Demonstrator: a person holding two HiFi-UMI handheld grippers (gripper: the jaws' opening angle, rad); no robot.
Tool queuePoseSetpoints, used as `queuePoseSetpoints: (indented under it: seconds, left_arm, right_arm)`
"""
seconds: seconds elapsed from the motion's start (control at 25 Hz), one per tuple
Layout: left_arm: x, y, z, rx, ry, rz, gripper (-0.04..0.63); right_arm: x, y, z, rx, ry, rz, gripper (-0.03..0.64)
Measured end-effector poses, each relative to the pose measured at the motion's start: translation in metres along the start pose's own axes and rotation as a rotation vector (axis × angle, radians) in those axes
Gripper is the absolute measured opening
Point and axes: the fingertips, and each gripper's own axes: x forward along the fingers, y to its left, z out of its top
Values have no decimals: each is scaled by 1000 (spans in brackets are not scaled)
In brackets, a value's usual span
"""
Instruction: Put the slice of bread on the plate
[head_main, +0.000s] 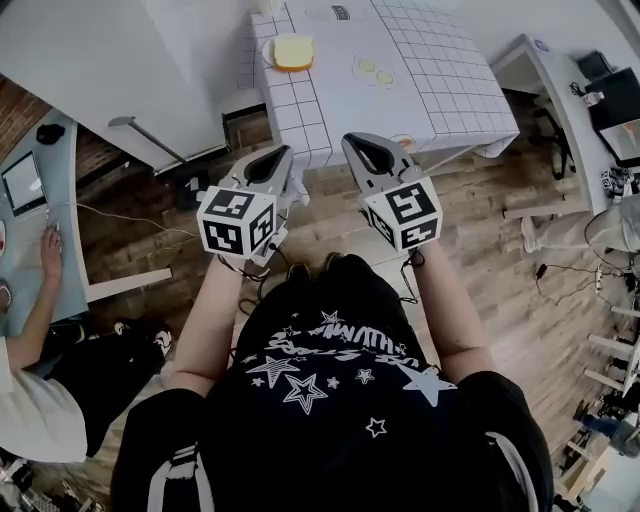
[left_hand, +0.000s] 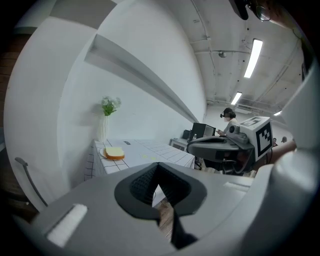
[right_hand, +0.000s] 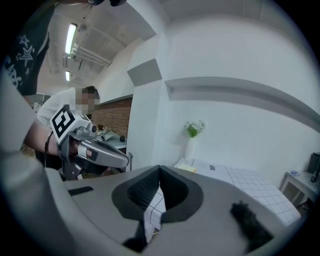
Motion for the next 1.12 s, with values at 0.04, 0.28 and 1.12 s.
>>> queuePoseSetpoints:
  seconds: [0.04, 0.28, 1.12]
  left_arm:
    - [0, -5, 0, 4, -1, -4, 9]
    - [-9, -41, 3, 25, -24, 6, 9]
    - [-146, -162, -50, 8, -61, 169, 9]
  right_arm:
    - [-6, 0, -1, -3, 0, -3, 14]
    - [-42, 0, 0, 23, -38, -4, 14]
    - [-154, 96, -12, 119, -137, 146, 14]
